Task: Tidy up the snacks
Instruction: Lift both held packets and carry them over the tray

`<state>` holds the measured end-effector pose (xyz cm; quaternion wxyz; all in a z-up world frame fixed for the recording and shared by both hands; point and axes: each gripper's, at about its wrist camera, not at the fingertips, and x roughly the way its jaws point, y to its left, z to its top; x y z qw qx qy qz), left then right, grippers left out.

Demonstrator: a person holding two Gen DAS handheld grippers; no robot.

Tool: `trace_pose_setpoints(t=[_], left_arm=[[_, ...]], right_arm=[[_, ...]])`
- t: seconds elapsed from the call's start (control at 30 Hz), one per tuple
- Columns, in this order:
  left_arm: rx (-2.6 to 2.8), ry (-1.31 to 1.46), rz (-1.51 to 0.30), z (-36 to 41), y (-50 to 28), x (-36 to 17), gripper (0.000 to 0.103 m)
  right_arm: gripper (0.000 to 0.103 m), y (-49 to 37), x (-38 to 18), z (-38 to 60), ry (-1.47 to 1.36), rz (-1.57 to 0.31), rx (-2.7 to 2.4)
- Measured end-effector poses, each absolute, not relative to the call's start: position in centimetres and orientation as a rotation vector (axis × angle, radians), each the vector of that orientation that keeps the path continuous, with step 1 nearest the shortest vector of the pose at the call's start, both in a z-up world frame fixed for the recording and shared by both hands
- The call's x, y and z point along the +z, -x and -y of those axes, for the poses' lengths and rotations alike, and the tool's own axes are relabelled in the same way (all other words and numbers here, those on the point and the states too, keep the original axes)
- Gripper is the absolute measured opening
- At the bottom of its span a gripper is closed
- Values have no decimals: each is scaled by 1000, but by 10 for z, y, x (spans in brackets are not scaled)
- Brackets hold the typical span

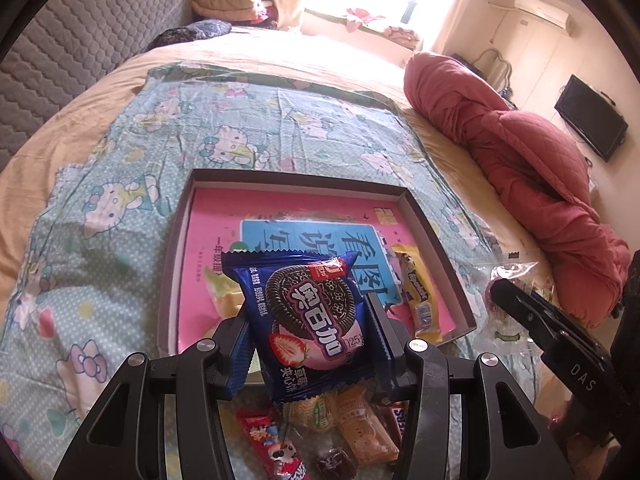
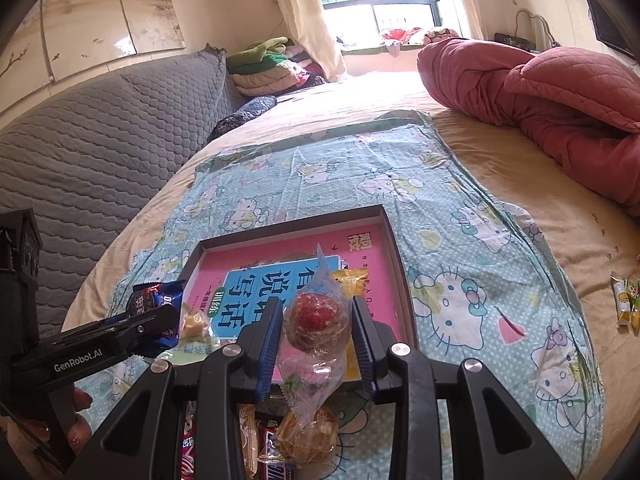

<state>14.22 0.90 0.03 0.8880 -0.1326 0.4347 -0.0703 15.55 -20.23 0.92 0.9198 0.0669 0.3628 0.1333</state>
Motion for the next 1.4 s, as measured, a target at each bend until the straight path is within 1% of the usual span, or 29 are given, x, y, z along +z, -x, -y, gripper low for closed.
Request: trace_pose_setpoints(t=[0.03,0.07,0.1,0.2,0.33,0.43,0.6,1.0,1.4], left_arm=[[-150,274,-907,-8,-144,-1,51],[-156,276,-908,-7,-145,-2,47],[-159,275,-909,-7,-146,-3,45],[-168,269,-903,-3,-148,-5,44],[-181,259,-927,0,-158,-20,31],[-186,305,-977,-6,-163,-38,31],[-165,315,-1004,-13,-167,-50,31],[-178,278,-1012,-6,-167,-54,31],[-184,264,-1038,-3,-169,-59,33]], right_arm=[[35,-158,8,202,-136,-749,267],[35,-159,8,202,-135,-751,264],[35,-160,7,202,-135,-754,260],[35,-165,6,203,-135,-754,248],[35,-171,0,203,-131,-762,230],[35,-175,-5,205,-137,-778,219],[35,-178,-11,209,-139,-788,209],[35,-199,-29,213,-114,-812,161],[35,-213,-55,212,-86,-879,127]])
